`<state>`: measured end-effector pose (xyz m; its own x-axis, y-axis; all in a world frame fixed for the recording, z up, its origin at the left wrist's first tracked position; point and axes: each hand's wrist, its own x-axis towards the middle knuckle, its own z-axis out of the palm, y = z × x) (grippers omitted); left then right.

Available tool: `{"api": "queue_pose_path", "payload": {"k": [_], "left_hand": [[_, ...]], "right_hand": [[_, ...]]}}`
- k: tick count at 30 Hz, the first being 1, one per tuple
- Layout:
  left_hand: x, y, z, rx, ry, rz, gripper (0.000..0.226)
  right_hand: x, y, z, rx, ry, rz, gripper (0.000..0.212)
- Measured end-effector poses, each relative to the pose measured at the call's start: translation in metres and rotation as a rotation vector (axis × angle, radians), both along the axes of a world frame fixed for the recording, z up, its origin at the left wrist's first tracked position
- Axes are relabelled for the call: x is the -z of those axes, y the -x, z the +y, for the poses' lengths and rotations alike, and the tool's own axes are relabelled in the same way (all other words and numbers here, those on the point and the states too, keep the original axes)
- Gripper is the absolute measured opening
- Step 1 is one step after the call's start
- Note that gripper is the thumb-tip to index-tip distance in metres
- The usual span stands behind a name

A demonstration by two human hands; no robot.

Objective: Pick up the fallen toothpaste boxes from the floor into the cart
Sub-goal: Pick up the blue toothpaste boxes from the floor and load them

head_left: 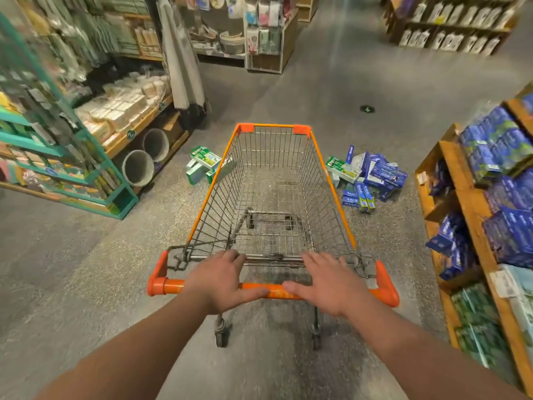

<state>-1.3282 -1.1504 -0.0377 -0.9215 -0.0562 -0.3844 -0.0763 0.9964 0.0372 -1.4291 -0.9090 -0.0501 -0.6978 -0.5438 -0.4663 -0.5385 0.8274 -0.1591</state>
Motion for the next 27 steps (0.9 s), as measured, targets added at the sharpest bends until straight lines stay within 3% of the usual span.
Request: {"api": "queue_pose_path", "payload": {"k": [6, 10, 15, 27], "left_hand": [[0.004, 0.121, -0.064, 0.002, 0.006, 0.003, 0.121], [0.005, 0.196, -0.103, -0.001, 0.021, 0.014, 0.121], [0.003, 0.285, -0.154, -0.009, 0.015, -0.03, 0.134], [0.004, 0.363, -0.232, 0.058, 0.005, -0.108, 0.135]], "right_hand": [[-0.004, 0.115, -0.062, 0.034, -0.002, -0.028, 0.119], [-0.004, 0.188, -0.101, 0.042, 0.013, -0.029, 0.126], [-0.004, 0.273, -0.15, 0.05, -0.005, -0.059, 0.13], [-0.005, 0.333, -0.222, 0.134, -0.019, -0.098, 0.128]]}}
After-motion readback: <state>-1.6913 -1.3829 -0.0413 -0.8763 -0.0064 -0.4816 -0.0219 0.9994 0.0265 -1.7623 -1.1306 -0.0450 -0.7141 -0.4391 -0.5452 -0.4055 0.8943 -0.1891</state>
